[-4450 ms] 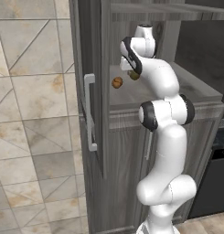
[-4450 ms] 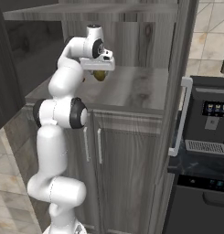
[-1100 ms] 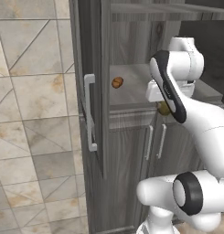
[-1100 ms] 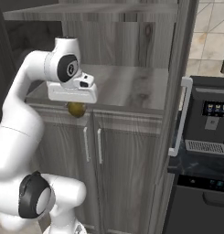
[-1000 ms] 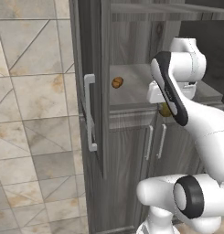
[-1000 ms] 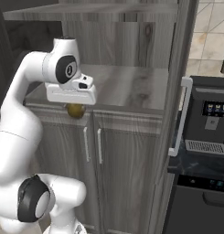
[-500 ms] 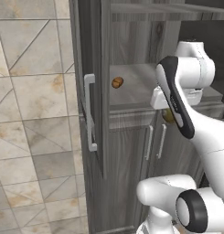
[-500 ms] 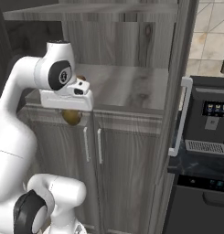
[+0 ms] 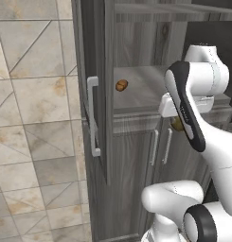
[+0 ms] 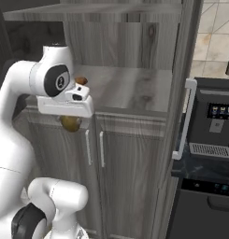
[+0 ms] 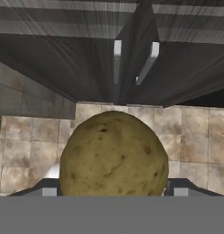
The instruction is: Pick the potatos from the cabinet and place them in one bowl. Pick the onion from the sink and place it in the other bowl.
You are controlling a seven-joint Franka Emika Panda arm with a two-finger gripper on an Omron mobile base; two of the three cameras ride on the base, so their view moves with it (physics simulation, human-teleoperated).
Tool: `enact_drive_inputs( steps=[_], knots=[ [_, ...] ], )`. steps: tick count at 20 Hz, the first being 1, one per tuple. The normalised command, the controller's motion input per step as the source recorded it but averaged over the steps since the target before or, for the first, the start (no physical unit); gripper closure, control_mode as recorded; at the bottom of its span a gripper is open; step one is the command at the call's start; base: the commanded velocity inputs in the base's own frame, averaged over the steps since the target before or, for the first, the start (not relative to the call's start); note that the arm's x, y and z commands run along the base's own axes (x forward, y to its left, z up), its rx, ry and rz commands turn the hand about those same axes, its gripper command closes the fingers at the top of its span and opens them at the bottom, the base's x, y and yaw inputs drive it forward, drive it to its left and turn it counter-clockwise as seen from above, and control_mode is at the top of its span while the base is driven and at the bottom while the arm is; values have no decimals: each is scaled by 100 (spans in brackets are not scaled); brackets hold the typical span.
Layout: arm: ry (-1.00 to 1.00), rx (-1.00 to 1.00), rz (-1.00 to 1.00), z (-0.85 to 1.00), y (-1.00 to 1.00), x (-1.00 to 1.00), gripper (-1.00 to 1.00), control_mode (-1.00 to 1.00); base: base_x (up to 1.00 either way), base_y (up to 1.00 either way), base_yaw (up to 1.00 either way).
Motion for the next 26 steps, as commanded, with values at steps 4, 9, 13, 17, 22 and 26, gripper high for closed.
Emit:
enact_drive_inputs(
  steps=[4,9,13,17,22,26],
  knots=[
    [-1,0,0,1,0,-28,100,-100,0,0,0],
    [0,0,0,2,0,-28,100,-100,0,0,0],
    [0,0,0,1,0,-8,100,100,-26,-3,0],
    [0,0,0,0,0,0,100,100,-48,-8,0],
    [0,0,0,0,0,0,100,100,-54,-9,0],
    [0,0,0,0,0,0,100,100,-45,-8,0]
  ],
)
